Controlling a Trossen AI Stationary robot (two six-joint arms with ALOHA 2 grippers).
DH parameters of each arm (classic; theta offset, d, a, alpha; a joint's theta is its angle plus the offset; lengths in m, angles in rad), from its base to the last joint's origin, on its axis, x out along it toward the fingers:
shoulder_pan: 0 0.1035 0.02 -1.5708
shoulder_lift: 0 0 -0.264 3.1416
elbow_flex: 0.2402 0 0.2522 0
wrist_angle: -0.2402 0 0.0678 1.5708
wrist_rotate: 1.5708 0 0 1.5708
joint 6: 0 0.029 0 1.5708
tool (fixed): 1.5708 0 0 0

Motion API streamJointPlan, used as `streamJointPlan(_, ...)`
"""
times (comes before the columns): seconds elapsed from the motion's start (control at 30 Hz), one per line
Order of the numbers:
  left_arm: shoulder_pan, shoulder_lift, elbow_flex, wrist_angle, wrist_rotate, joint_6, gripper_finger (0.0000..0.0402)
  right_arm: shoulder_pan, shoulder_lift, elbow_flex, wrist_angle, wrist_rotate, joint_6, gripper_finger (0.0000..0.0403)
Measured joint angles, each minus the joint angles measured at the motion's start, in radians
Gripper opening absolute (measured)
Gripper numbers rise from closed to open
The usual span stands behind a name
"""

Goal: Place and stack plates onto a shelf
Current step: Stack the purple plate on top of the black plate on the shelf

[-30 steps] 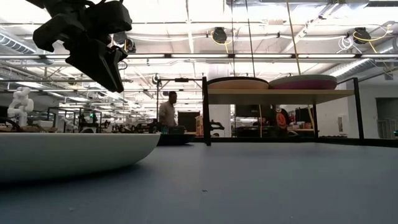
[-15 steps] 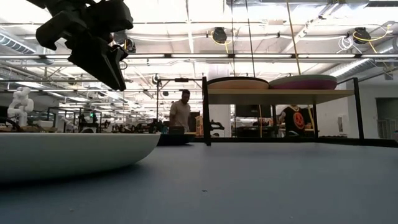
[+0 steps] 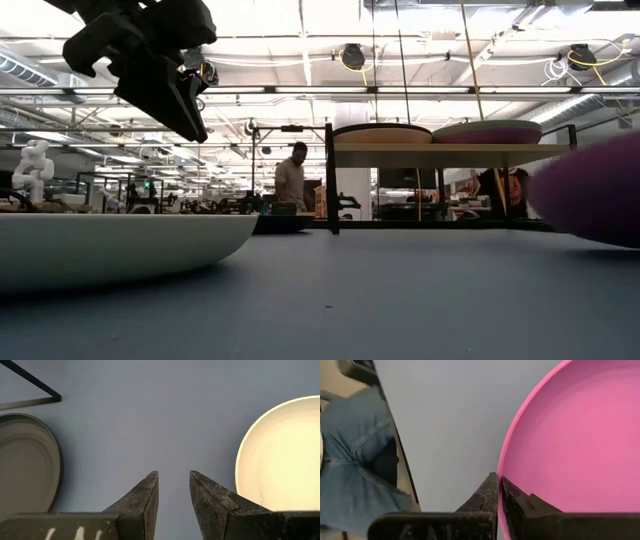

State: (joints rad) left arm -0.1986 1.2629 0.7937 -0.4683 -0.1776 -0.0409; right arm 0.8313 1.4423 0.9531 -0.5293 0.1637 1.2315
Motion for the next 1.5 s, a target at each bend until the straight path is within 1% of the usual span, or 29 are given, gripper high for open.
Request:
streamJointPlan(0.17,0.0,0.0,0.0,0.004,0.0,-0.029,0.0117,-0.032,-0.066,0.002,-0.006,0.078,-0.157,0.0001)
streamJointPlan(0.33,-0.003,0.0,0.0,0.003,-0.001,-0.06,0.0117,-0.075,-0.126,0.002,-0.004,0.191,-0.323,0.0001)
streamJointPlan(0.43,-0.018,0.0,0.0,0.003,-0.001,-0.074,0.0117,-0.101,-0.15,0.002,-0.003,0.23,-0.427,0.0001)
streamJointPlan(0.7,-0.056,0.0,0.0,0.003,-0.008,-0.095,0.0117,-0.165,-0.173,0.003,0.002,0.282,-0.633,0.0001)
streamJointPlan(0.77,-0.063,0.0,0.0,0.003,-0.009,-0.1,0.0118,-0.175,-0.172,0.003,0.003,0.289,-0.665,0.0001)
streamJointPlan(0.87,-0.072,0.0,0.0,0.003,-0.009,-0.105,0.0118,-0.186,-0.172,0.003,0.003,0.287,-0.667,0.0001)
streamJointPlan(0.93,-0.076,0.0,0.0,0.003,-0.009,-0.114,0.0118,-0.187,-0.166,0.003,0.003,0.273,-0.637,0.0001)
streamJointPlan(1.03,-0.088,0.0,0.0,0.002,-0.01,-0.123,0.0118,-0.185,-0.136,0.003,0.003,0.211,-0.592,0.0001)
streamJointPlan(1.13,-0.099,0.0,0.0,0.003,-0.01,-0.126,0.0118,-0.177,-0.083,0.002,0.006,0.115,-0.528,0.0001)
streamJointPlan(1.2,-0.104,0.0,0.0,0.003,-0.014,-0.126,0.0118,-0.174,-0.048,0.003,0.021,0.045,-0.494,0.0009)
streamJointPlan(1.3,-0.11,0.0,0.0,0.003,-0.037,-0.126,0.0118,-0.172,0.002,0.002,0.05,-0.046,-0.432,0.0039)
streamJointPlan(1.43,-0.111,0.0,0.0,0.003,-0.042,-0.127,0.0118,-0.156,0.067,0.002,0.073,-0.123,-0.342,0.0104)
streamJointPlan(1.5,-0.111,0.0,0.0,0.003,-0.042,-0.13,0.0118,-0.136,0.091,0.002,0.095,-0.143,-0.338,0.0138)
